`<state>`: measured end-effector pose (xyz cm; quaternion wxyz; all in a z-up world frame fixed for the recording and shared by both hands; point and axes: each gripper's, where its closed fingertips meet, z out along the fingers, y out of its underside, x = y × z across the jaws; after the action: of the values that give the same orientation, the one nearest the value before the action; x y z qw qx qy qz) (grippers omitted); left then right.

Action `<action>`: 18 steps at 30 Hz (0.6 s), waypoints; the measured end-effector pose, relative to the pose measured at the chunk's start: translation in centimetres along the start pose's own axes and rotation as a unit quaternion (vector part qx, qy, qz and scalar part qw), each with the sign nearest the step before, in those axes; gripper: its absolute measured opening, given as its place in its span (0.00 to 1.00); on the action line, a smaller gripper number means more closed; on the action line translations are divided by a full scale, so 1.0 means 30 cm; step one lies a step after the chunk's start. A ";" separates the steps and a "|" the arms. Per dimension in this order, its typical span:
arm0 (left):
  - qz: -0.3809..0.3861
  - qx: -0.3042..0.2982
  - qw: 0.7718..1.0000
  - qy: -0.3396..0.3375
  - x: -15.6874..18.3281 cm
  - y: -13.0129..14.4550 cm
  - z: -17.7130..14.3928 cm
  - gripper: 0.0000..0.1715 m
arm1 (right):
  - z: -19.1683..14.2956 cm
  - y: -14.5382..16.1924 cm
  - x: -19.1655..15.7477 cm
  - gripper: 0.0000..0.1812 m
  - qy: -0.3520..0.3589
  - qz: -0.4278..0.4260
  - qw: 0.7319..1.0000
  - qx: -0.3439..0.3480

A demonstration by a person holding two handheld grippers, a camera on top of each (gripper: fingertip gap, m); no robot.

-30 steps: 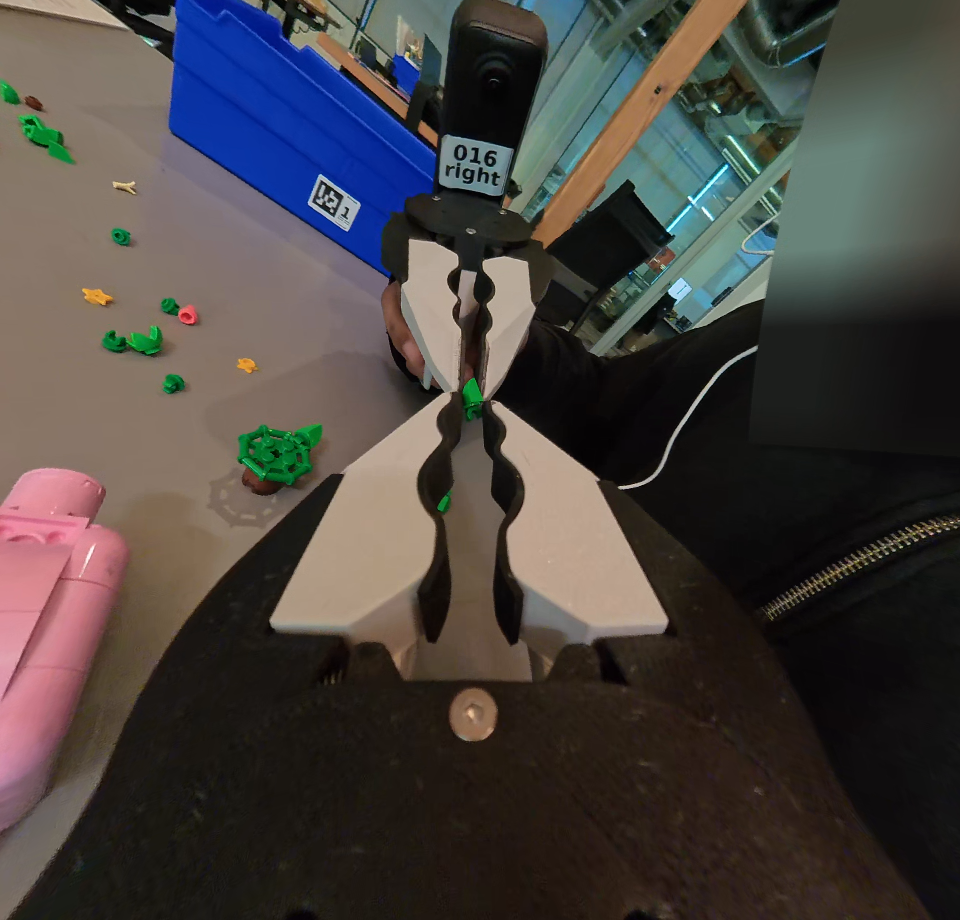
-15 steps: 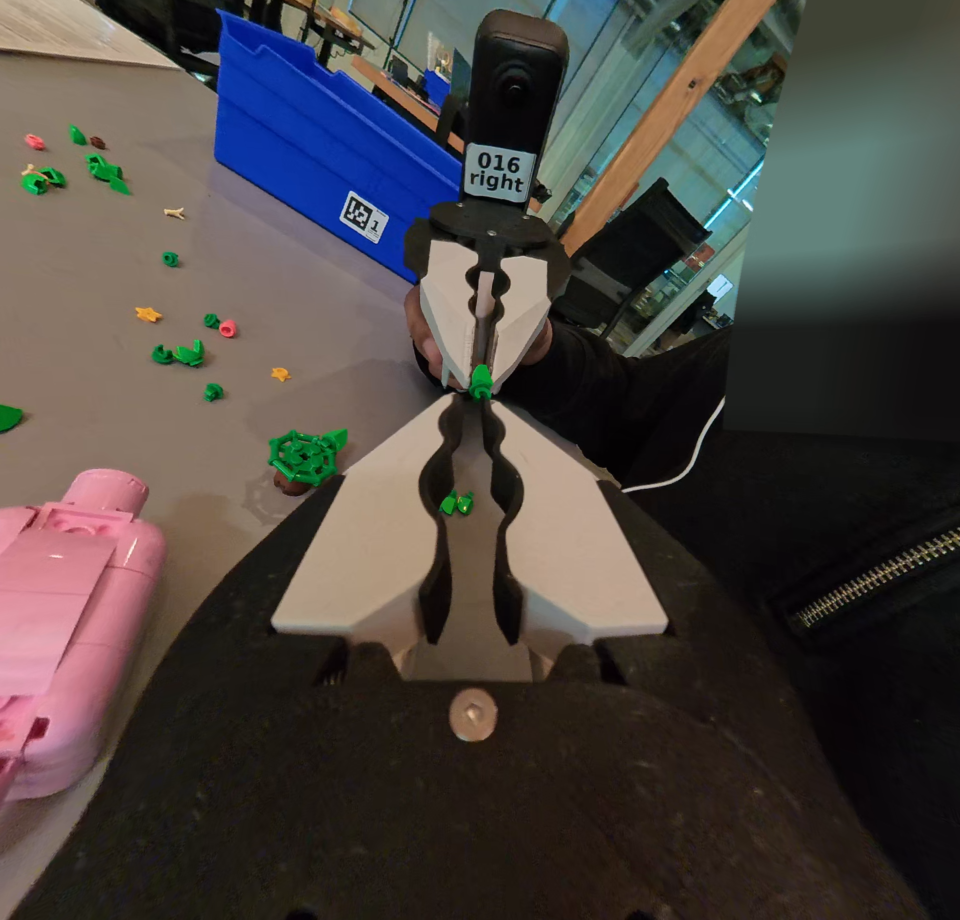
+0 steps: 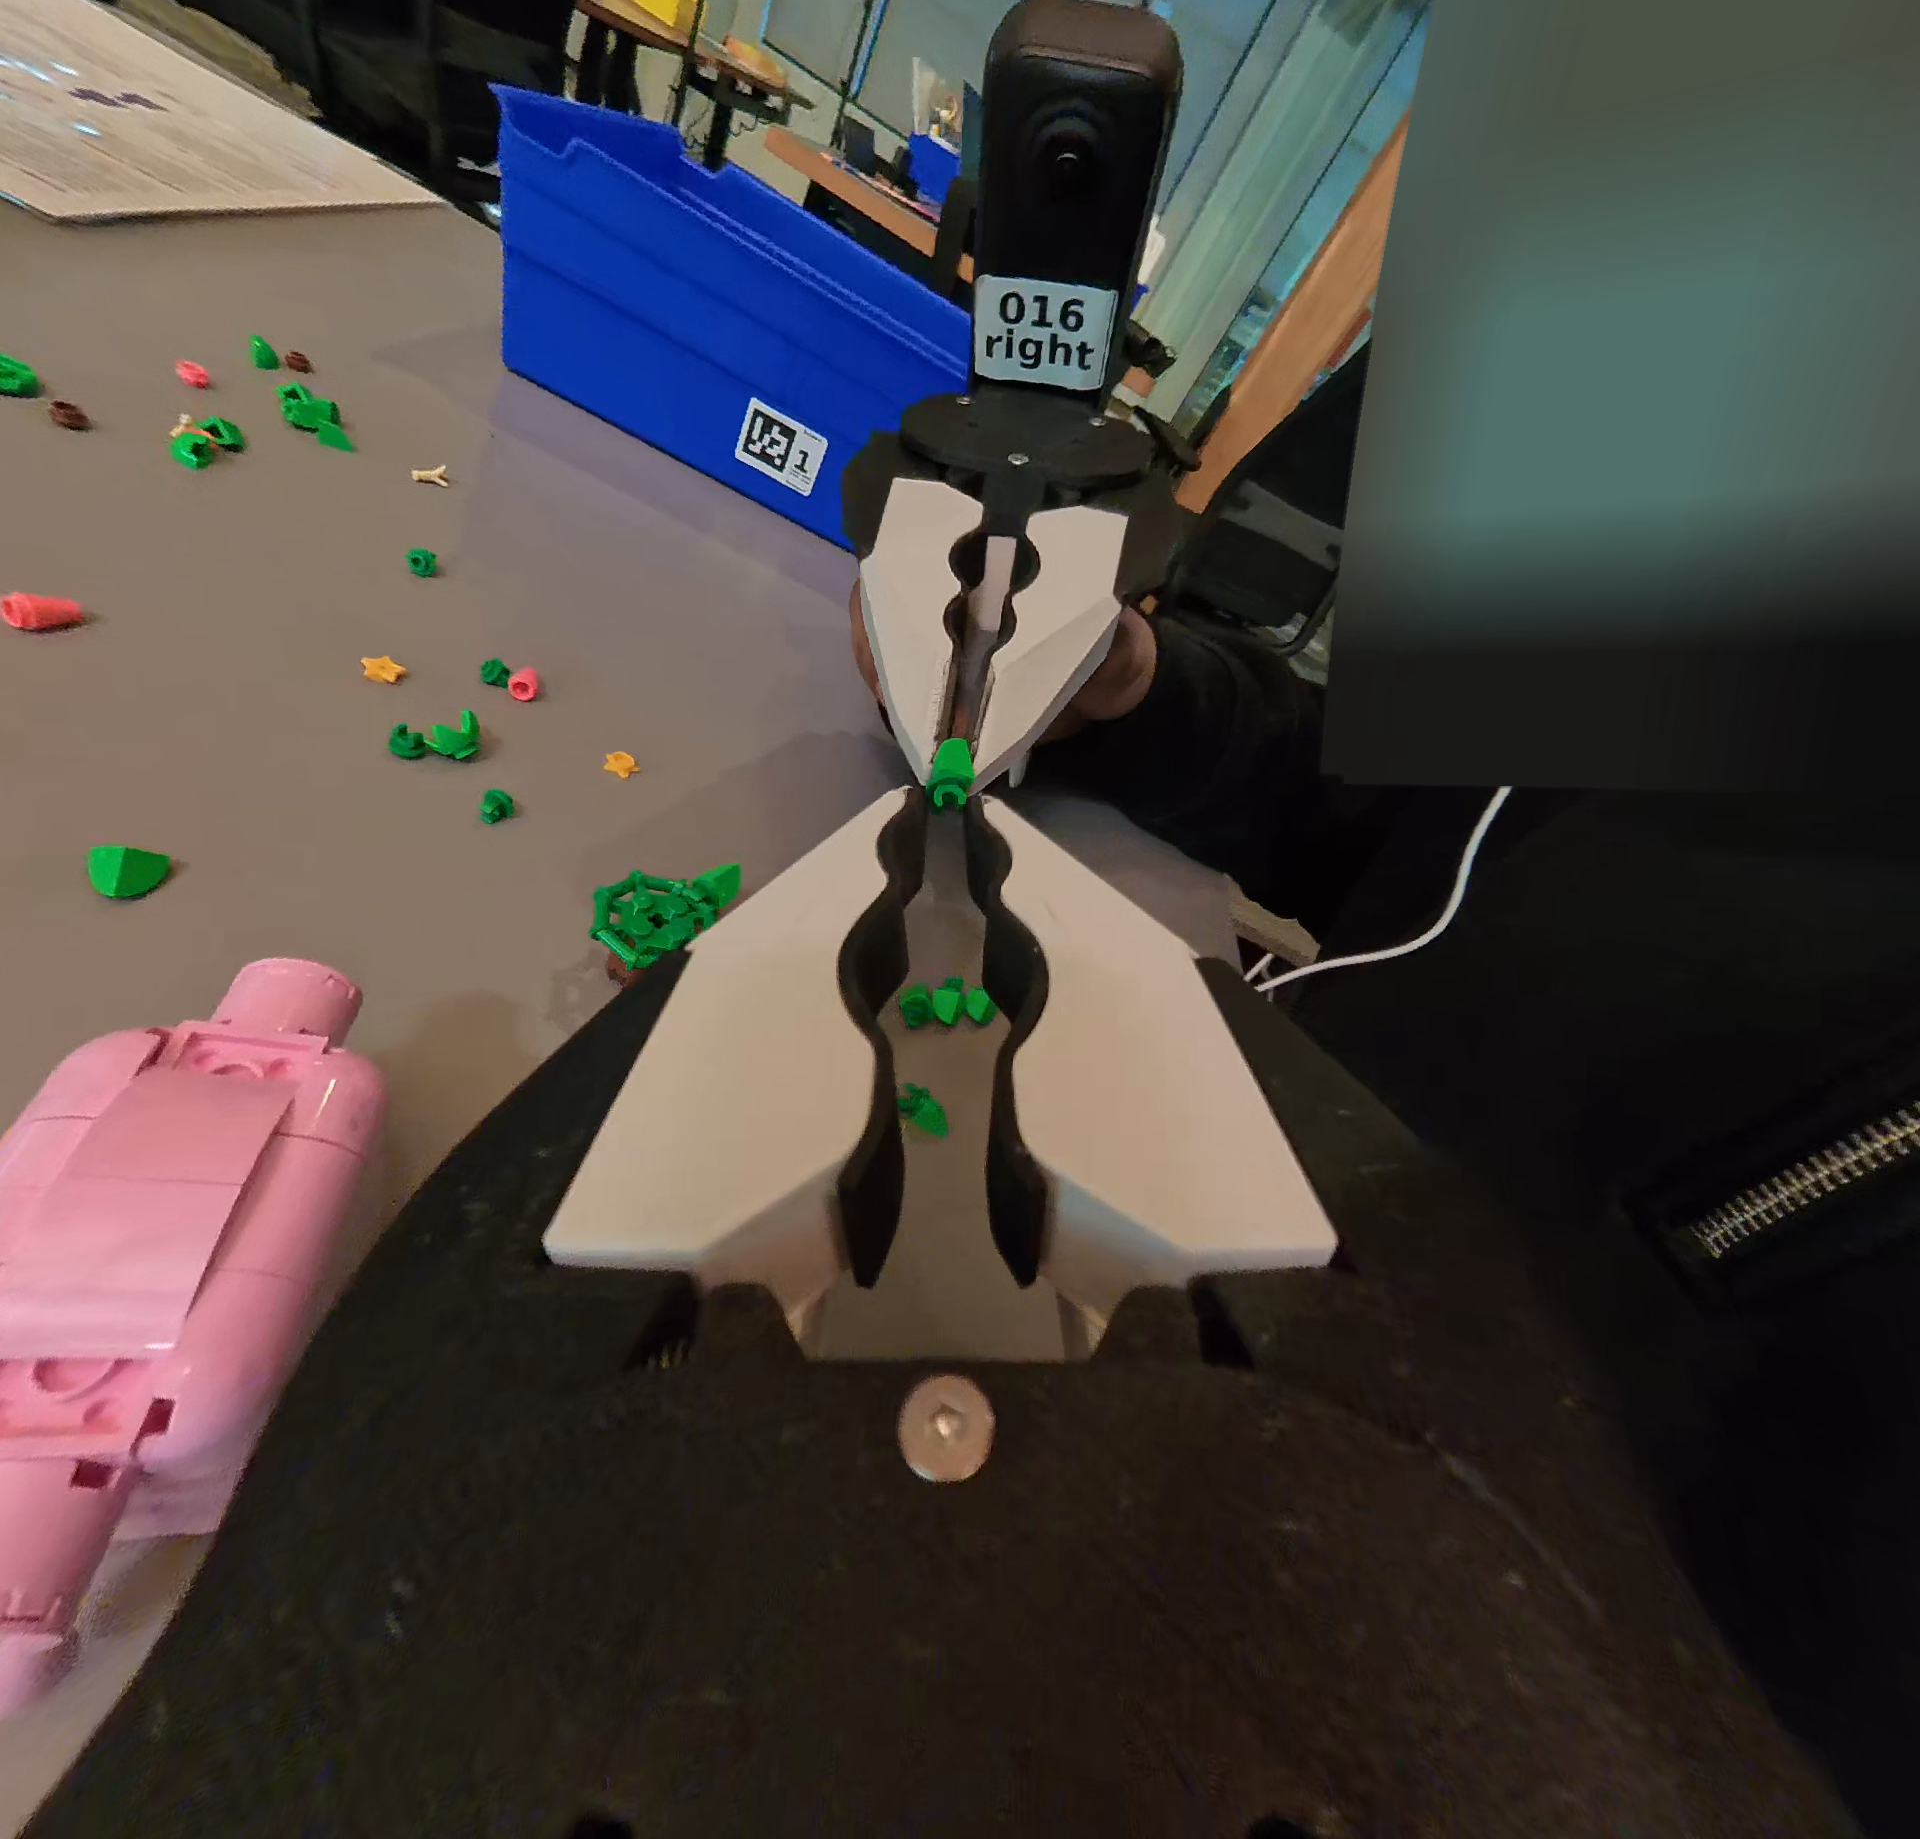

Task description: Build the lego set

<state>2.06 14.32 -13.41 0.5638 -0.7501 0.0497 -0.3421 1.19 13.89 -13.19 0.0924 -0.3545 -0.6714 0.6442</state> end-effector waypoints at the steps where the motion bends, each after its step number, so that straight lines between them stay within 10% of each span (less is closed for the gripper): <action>1: 0.004 -0.002 1.000 -0.004 -0.001 0.001 0.001 0.01 | 0.000 0.001 0.001 0.00 0.001 -0.001 1.000 -0.001; 18: 0.015 -0.020 1.000 -0.003 0.006 0.018 0.007 0.01 | 0.005 0.000 -0.012 0.03 -0.018 0.012 1.000 0.004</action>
<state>2.50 14.21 -13.83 0.5541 -0.7612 0.0660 -0.3304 1.38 13.55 -13.10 0.0740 -0.3501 -0.6664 0.6541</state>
